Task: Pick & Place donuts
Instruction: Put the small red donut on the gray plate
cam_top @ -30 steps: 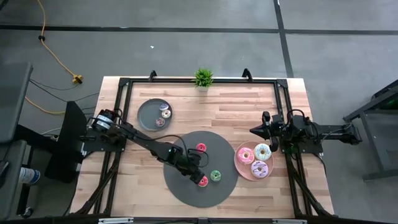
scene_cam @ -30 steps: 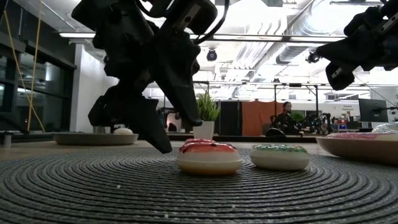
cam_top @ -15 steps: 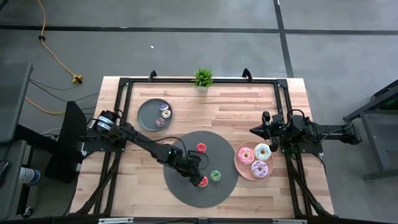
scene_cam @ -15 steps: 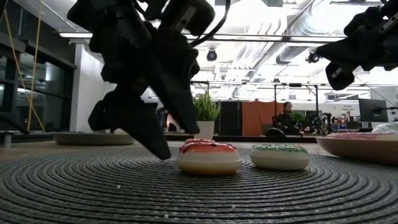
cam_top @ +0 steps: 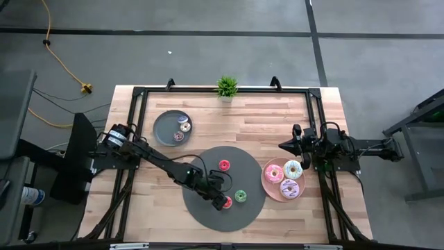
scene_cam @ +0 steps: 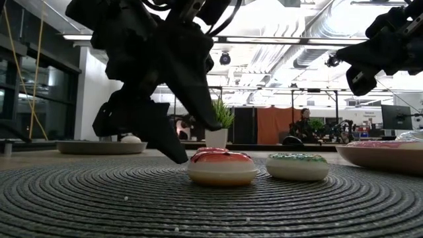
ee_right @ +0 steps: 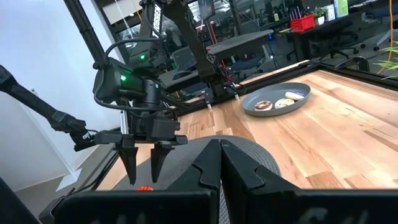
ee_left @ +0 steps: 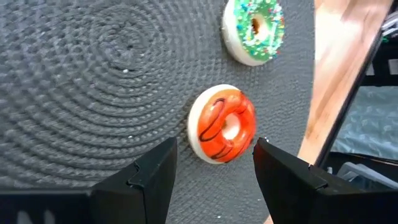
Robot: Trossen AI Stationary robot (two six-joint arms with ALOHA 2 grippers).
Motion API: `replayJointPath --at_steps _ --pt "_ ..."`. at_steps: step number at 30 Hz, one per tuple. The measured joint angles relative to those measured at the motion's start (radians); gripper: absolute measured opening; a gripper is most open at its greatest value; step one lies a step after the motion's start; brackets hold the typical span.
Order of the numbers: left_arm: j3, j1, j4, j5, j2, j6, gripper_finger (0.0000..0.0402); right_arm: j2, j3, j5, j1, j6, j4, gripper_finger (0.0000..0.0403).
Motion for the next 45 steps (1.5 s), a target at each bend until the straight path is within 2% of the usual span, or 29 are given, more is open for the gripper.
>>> replayJointPath --at_steps 11,33,45 --pt "0.026 -0.006 0.009 -0.007 0.039 -0.015 0.0204 0.0 0.0 0.0 0.0 0.0 0.0 0.0" --pt "0.104 -0.004 0.026 0.088 0.081 0.005 0.0205 0.013 0.0 0.0 0.0 0.0 0.0 0.0" --pt "0.145 -0.01 -0.012 0.037 0.081 0.013 0.0205 0.013 0.0 0.0 0.0 0.0 0.0 0.0"
